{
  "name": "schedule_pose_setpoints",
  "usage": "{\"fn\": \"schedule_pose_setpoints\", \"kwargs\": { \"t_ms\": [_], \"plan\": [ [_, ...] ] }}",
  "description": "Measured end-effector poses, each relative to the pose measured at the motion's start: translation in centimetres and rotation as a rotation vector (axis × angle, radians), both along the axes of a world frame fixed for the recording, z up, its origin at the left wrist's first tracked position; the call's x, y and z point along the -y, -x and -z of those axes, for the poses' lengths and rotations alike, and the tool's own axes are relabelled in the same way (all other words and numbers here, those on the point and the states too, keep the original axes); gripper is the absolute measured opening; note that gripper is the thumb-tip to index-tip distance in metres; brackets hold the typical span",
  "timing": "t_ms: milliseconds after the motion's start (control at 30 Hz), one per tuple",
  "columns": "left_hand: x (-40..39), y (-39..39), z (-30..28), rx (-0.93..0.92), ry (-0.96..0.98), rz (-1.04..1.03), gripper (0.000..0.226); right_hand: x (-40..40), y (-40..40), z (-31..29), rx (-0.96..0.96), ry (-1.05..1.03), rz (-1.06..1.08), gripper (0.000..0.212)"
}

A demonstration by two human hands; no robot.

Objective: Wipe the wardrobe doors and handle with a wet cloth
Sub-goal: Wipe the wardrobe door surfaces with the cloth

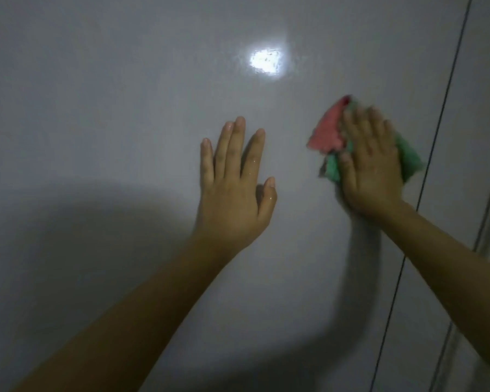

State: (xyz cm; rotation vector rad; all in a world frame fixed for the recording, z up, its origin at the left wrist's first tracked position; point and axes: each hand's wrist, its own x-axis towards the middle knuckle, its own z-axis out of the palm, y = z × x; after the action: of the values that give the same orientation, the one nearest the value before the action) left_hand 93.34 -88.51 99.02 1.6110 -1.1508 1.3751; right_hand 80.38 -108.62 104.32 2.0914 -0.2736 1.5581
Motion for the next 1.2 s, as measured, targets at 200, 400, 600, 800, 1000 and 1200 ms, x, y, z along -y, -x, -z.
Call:
{"fn": "schedule_pose_setpoints", "kwargs": {
  "t_ms": [200,400,600,800,1000,1200],
  "plan": [
    [4.2,3.5,0.5,0.001,-0.040,0.030,0.065,-2.0,-2.0,2.2,0.335,-0.288,-0.073,0.056],
    [7.2,4.9,1.1,0.038,-0.056,0.028,0.065,5.4,4.2,4.6,-0.016,0.007,0.019,0.055],
    [10.9,8.2,2.7,0.067,-0.110,0.067,0.066,7.7,4.8,2.9,0.505,-0.457,-0.071,0.059],
    [14.4,9.8,3.8,0.148,-0.145,-0.054,0.065,10.5,8.3,10.8,0.047,-0.116,-0.033,0.053],
    [15.4,9.7,4.2,0.207,-0.074,-0.081,0.060,13.9,10.3,6.3,0.492,-0.482,-0.101,0.055],
    [15.6,9.4,4.3,0.239,-0.022,-0.076,0.058,10.6,9.0,18.6,0.191,-0.339,-0.059,0.053]
  ]
}}
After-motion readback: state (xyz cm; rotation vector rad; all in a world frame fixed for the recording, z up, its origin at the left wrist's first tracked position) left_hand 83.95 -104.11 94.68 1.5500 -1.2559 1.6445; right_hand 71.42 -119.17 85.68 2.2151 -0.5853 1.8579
